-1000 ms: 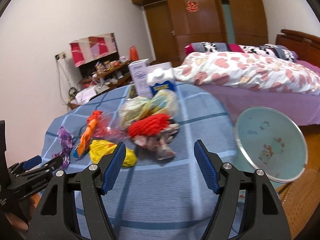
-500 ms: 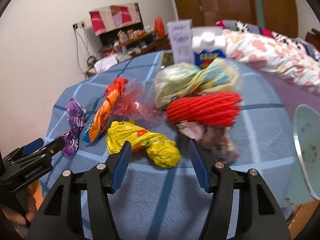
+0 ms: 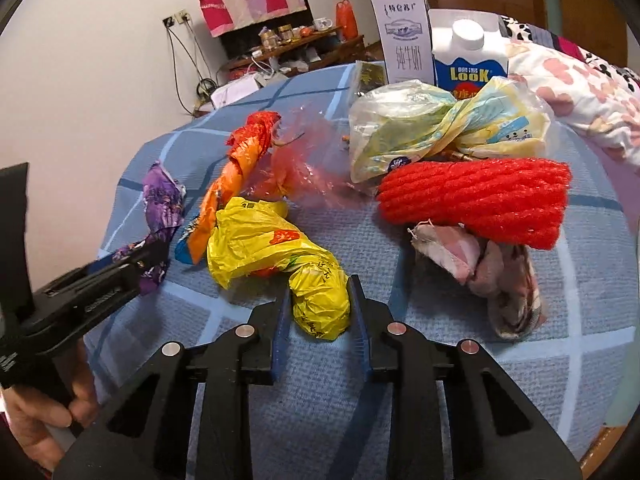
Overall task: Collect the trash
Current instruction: 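Grasp the purple wrapper with the left tool while the right tool grasps the yellow bag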
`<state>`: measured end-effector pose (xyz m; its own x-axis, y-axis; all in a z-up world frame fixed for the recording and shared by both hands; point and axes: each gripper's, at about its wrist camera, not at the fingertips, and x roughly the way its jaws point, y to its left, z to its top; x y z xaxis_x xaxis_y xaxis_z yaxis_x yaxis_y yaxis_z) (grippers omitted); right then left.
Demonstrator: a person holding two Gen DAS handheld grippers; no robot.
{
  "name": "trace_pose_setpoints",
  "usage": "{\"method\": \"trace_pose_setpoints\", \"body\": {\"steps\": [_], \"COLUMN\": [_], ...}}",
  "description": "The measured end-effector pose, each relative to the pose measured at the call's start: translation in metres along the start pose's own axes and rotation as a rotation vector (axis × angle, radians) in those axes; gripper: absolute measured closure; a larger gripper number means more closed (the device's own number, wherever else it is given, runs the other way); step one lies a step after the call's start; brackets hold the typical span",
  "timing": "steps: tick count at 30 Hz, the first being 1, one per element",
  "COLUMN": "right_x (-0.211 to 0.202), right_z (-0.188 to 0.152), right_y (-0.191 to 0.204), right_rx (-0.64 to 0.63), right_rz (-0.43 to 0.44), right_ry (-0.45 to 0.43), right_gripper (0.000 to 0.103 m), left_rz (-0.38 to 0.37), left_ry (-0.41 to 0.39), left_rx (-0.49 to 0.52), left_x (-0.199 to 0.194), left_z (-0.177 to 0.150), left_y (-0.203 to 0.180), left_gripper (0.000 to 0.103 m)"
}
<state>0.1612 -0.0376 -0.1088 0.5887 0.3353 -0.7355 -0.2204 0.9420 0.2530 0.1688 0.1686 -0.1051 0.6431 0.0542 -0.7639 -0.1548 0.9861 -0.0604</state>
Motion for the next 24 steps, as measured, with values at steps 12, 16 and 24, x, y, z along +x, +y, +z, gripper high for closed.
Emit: {"method": "trace_pose_setpoints", "body": {"steps": [12, 16, 24], "right_x": [-0.071, -0.096, -0.130], "right_z": [-0.014, -0.019, -0.029], "right_y": [0.000, -0.011, -0.035], "right_rx": [0.037, 0.084, 0.145], "right_rz": [-0.017, -0.073, -0.137], "right_ry": [-0.191, -0.266, -0.345], "right_gripper": [0.076, 0.076, 0.076], "left_rz": [0.006, -0.010, -0.058], "left_ry": [-0.122, -0.160, -0.214], "left_rx": [0.007, 0.039, 0.156], "left_x": [-0.051, -0.071, -0.100], "left_z": [-0.002, -0.003, -0.011], "left_y": [0.002, -0.010, -0.057], "left_gripper": [0.084, 0.084, 0.084]}}
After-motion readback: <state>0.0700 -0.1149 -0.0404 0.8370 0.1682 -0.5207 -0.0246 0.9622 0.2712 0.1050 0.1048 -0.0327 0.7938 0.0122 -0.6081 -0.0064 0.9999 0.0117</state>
